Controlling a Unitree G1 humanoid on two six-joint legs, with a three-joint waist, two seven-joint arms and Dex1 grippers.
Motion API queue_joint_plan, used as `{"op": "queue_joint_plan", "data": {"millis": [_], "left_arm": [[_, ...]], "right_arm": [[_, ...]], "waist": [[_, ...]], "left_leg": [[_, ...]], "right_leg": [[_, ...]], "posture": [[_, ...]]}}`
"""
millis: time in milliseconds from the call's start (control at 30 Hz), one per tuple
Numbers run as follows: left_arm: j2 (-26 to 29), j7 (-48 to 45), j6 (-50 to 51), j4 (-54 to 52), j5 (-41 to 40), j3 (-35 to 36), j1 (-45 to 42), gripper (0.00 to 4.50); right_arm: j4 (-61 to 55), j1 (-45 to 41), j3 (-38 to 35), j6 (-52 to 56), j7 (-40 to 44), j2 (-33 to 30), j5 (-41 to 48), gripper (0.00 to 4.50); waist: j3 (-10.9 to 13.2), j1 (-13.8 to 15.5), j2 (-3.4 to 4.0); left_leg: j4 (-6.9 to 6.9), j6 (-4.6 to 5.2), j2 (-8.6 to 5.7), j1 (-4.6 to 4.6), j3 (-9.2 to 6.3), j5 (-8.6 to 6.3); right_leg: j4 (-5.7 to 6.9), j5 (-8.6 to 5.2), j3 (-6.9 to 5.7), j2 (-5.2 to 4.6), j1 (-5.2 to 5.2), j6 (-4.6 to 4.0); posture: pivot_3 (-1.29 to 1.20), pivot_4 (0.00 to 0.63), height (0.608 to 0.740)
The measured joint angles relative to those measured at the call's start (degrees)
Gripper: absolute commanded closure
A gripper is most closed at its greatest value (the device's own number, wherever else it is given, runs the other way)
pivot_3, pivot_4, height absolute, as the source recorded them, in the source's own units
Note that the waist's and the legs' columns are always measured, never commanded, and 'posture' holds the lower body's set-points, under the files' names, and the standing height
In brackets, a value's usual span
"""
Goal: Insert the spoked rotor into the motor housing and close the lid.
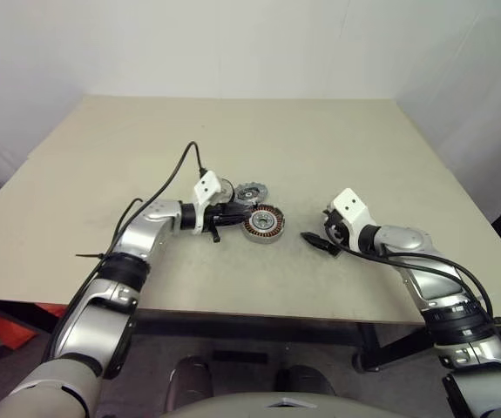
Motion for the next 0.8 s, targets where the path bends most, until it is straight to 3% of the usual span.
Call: {"op": "queue_joint_plan", "data": {"millis": [300,800], "left_arm": [[-6.6,0.2,-7.3,14.9,4.3,-0.8,-6.2,3.74],[-6.7,0.7,-11.8,20.4,7.8,-0.3,-7.6,3.74]], "right_arm": [[-6.7,3.9,-2.0,3.9,-3.4,0.3,0.4,0.00],[-7.5,3.5,-3.5,5.1,-5.3,0.7,1.1,0.00]], "waist": [[0.0,0.4,-0.01],[0.0,1.6,-0.01]], "left_leg": [[0.00,0.02,-0.05,-0.03,-0.05,-0.01],[0.00,0.01,-0.06,0.08,-0.05,0.00]], "right_leg": [[-0.02,0.03,-0.01,-0.03,0.03,0.01],[-0.02,0.03,-0.02,-0.08,0.12,0.01]], "posture": [[0.00,0.000,0.740],[0.00,0.000,0.740]]}}
